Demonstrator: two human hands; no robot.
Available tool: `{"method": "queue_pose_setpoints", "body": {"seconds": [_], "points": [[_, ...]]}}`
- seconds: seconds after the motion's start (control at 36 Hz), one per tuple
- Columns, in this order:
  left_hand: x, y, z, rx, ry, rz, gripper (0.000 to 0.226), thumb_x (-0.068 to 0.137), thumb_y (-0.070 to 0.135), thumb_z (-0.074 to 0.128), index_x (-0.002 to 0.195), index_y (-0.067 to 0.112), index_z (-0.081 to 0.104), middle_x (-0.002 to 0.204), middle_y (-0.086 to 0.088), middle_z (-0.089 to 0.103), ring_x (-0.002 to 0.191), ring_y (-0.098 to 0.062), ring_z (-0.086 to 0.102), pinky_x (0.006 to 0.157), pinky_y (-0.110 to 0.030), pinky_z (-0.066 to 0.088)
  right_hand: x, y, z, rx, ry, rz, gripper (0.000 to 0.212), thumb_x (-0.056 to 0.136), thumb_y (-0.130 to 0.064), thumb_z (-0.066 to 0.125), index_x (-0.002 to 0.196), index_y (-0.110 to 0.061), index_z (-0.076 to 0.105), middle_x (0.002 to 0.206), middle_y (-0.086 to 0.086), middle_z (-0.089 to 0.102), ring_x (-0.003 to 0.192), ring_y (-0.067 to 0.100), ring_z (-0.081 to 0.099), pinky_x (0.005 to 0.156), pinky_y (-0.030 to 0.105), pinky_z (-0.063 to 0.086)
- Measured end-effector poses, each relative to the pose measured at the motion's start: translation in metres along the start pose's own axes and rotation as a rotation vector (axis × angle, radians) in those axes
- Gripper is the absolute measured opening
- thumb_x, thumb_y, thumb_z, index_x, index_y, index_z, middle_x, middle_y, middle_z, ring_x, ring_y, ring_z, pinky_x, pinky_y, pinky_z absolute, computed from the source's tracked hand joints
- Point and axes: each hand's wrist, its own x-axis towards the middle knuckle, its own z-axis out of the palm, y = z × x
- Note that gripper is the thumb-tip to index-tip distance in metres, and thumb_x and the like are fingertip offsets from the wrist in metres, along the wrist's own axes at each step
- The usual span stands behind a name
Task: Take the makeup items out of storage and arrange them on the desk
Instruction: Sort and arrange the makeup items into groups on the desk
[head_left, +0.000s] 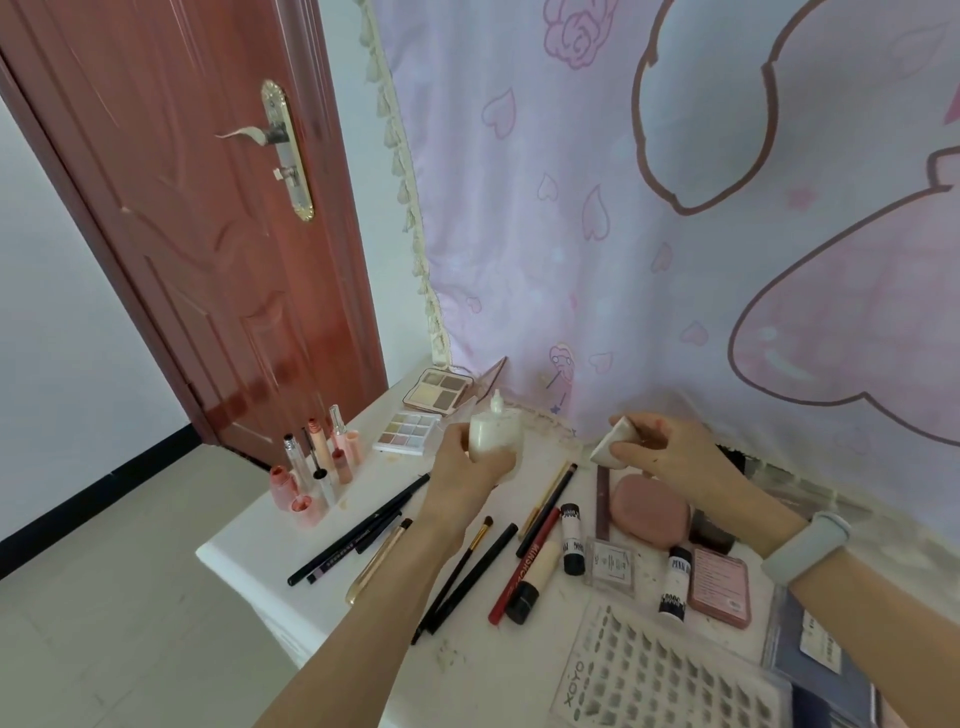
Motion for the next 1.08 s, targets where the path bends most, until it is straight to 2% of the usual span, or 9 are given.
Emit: {"method": "queue_pose_setpoints", "body": {"seconds": [0.06,0.11,0.28,0.47,0.58,0.72,0.81,0.94,1.08], "points": [[0.001,-0.001,0.006,0.068,0.023,0.045,0.034,0.079,0.012,0.069,0.094,0.031,0.045,0.093,0.008,0.055,0.08,-0.004,0.055,0.064,-0.01,0.048,0.003,0.003,0.003,-0.017,0.004,-0.006,0.027,0.083,-0.009,0.067,0.108,-0.018,0.062,0.105,-0.007,0.062,0.091,0.008,0.058,0.075,0.014,0.041],[0.003,-0.002,0.012,0.118,0.036,0.083,0.033,0.078,0.015,0.07,0.09,0.033,0.046,0.089,0.011,0.056,0.075,-0.001,0.054,0.052,-0.004,0.042,0.005,0.005,0.007,-0.042,0.003,-0.016,0.026,0.082,-0.01,0.067,0.106,-0.019,0.062,0.104,-0.008,0.061,0.09,0.008,0.057,0.073,0.012,0.039],[0.015,-0.007,0.029,0.259,0.109,0.12,0.029,0.077,0.016,0.069,0.099,0.024,0.051,0.083,0.012,0.058,0.071,0.001,0.054,0.051,-0.007,0.039,0.015,0.018,0.016,-0.095,0.003,-0.029,0.025,0.082,-0.013,0.067,0.101,-0.026,0.059,0.097,-0.011,0.06,0.08,-0.006,0.054,0.063,0.004,0.039],[0.037,-0.008,0.05,0.447,0.212,0.123,0.026,0.085,0.023,0.062,0.104,0.01,0.051,0.092,-0.002,0.063,0.083,-0.019,0.059,0.063,-0.026,0.044,0.024,0.029,0.021,-0.193,0.01,-0.057,0.026,0.079,-0.014,0.069,0.1,-0.026,0.059,0.09,-0.012,0.059,0.078,-0.006,0.053,0.063,0.001,0.038],[0.045,-0.013,0.054,0.541,0.227,0.089,0.03,0.086,0.02,0.062,0.108,0.008,0.046,0.099,-0.009,0.063,0.09,-0.025,0.061,0.069,-0.032,0.047,0.028,0.032,0.023,-0.23,0.005,-0.08,0.02,0.078,-0.017,0.068,0.092,-0.028,0.059,0.092,-0.004,0.064,0.081,0.008,0.058,0.067,0.011,0.04],[0.047,-0.015,0.057,0.607,0.234,0.071,0.036,0.088,0.023,0.062,0.115,0.007,0.044,0.103,-0.013,0.063,0.094,-0.028,0.06,0.075,-0.036,0.048,0.028,0.029,0.031,-0.269,0.009,-0.093,0.019,0.08,-0.022,0.066,0.092,-0.008,0.065,0.089,0.007,0.066,0.084,0.022,0.059,0.075,0.032,0.044],[0.046,-0.016,0.057,0.618,0.213,0.072,0.045,0.087,0.023,0.064,0.123,0.005,0.044,0.108,-0.013,0.063,0.101,-0.029,0.059,0.076,-0.031,0.043,0.031,0.029,0.039,-0.25,-0.011,-0.078,0.013,0.079,-0.017,0.064,0.085,-0.005,0.063,0.082,0.008,0.064,0.08,0.027,0.058,0.069,0.032,0.042],[0.036,-0.017,0.047,0.677,0.146,0.105,0.037,0.091,0.017,0.056,0.123,0.003,0.043,0.112,-0.014,0.059,0.105,-0.03,0.056,0.082,-0.035,0.045,0.044,0.035,0.057,-0.203,0.001,-0.034,0.037,0.082,-0.014,0.066,0.117,-0.01,0.054,0.089,-0.011,0.058,0.087,0.01,0.055,0.075,0.019,0.038],[0.021,-0.018,0.037,0.764,0.09,0.173,0.054,0.093,0.019,0.054,0.14,0.006,0.031,0.134,-0.013,0.046,0.121,-0.025,0.047,0.094,-0.031,0.04,0.055,0.037,0.07,-0.199,0.011,-0.023,0.03,0.082,-0.016,0.067,0.108,-0.016,0.052,0.082,-0.014,0.052,0.082,0.01,0.053,0.062,0.014,0.034]]}}
